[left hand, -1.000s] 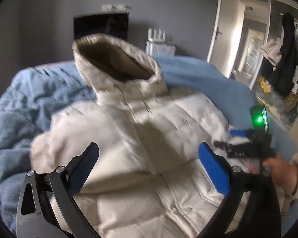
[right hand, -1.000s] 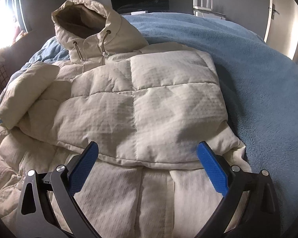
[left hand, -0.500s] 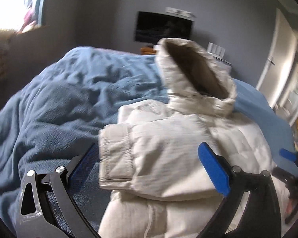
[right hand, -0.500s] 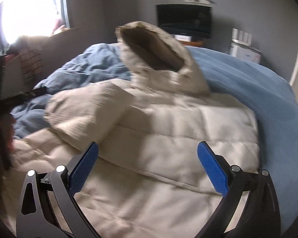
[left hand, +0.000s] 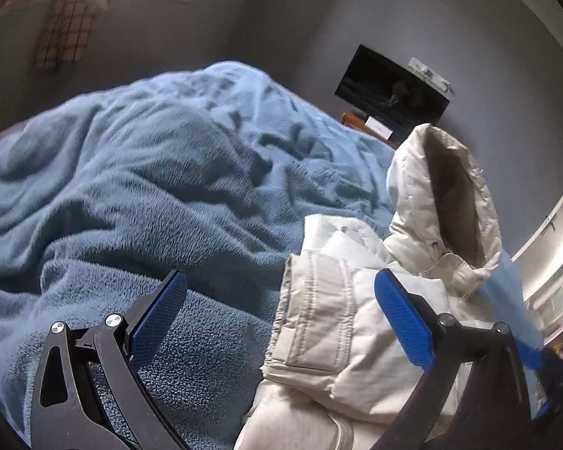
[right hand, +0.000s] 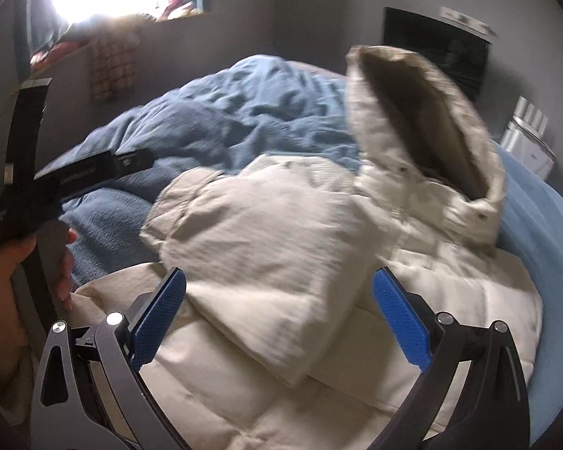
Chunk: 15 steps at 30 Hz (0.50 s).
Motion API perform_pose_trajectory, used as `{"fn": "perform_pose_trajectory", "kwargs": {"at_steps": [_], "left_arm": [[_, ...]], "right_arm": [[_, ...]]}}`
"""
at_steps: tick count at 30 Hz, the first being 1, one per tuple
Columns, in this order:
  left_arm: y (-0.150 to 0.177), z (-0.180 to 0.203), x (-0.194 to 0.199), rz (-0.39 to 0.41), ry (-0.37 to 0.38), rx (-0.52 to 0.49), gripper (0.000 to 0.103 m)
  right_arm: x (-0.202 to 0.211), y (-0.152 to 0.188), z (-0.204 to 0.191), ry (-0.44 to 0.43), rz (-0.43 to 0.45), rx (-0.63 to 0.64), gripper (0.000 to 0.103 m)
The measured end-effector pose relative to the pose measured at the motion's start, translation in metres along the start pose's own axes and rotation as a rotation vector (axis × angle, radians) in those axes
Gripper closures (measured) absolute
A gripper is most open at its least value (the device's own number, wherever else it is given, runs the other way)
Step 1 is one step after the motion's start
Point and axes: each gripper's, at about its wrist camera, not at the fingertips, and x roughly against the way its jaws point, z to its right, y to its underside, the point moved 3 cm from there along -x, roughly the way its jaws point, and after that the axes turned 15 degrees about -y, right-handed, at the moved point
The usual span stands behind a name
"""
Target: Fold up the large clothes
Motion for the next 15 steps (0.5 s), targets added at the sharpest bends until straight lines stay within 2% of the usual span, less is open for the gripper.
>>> {"fn": "perform_pose_trajectory", "kwargs": {"at_steps": [4,8,12,15], "left_arm": [[0.001,-0.005,-0.011,-0.043,0.008,0.027,0.007],[0.002,-0.003,-0.014,-0.047,0.017,0.021,0.007],[0.003,0.004,-0.014,-0.032,0.025,-0.002,0.007],[0.002,0.006,-0.015,-0.026,0.03,-0.003,0.007]], "right_arm": [[-0.028,0.004,-0.027,-0.042,-0.047,0.087,0.008],[-0.052,0.013,-0.044,-0.036,-0.099,0.178,0.008],[-0.071,0.02,-0.051,-0.041,-0.13,0.197,0.021],[-0.083,0.023,-0.056,-0.007,-0.141,0.237,0.027]]}}
